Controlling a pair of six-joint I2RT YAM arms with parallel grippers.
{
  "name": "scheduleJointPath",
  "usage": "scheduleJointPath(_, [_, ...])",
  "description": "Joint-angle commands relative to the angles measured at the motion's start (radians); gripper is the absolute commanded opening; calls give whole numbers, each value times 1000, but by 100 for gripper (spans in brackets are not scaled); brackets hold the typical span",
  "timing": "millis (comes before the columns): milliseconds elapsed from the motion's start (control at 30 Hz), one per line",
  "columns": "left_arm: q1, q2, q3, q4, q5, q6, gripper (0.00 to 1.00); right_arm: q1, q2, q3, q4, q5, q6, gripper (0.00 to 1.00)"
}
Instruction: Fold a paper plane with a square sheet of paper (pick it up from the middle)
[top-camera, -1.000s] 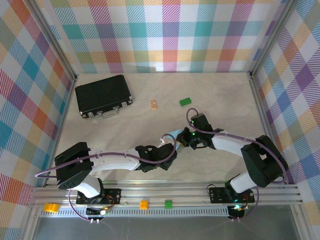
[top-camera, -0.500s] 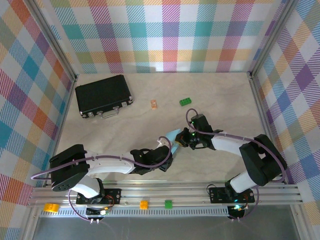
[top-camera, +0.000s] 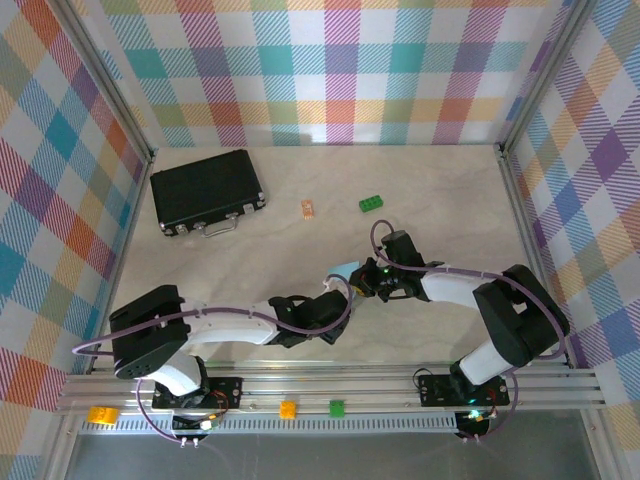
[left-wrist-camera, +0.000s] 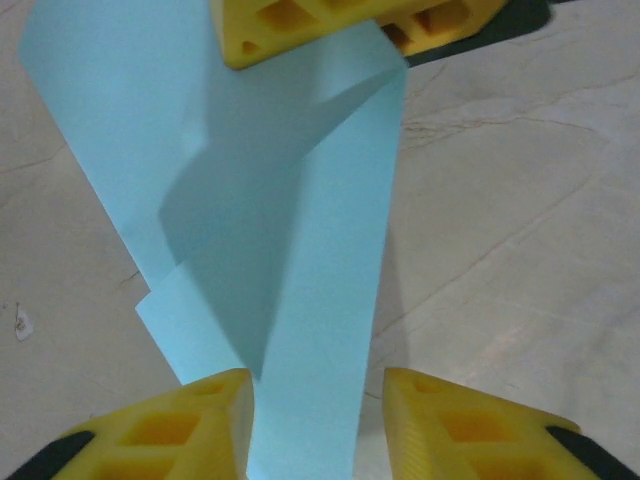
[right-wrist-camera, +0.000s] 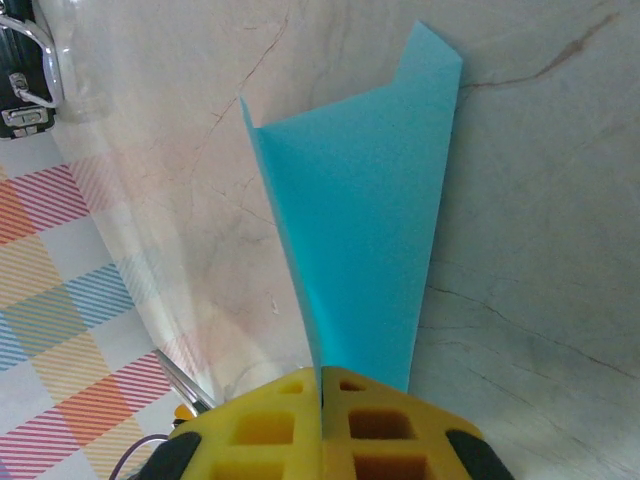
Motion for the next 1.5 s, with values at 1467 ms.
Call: scheduleJointPath(1467, [-55,117,103,-131,-195,1,24,1,26,17,33,-31,30,0])
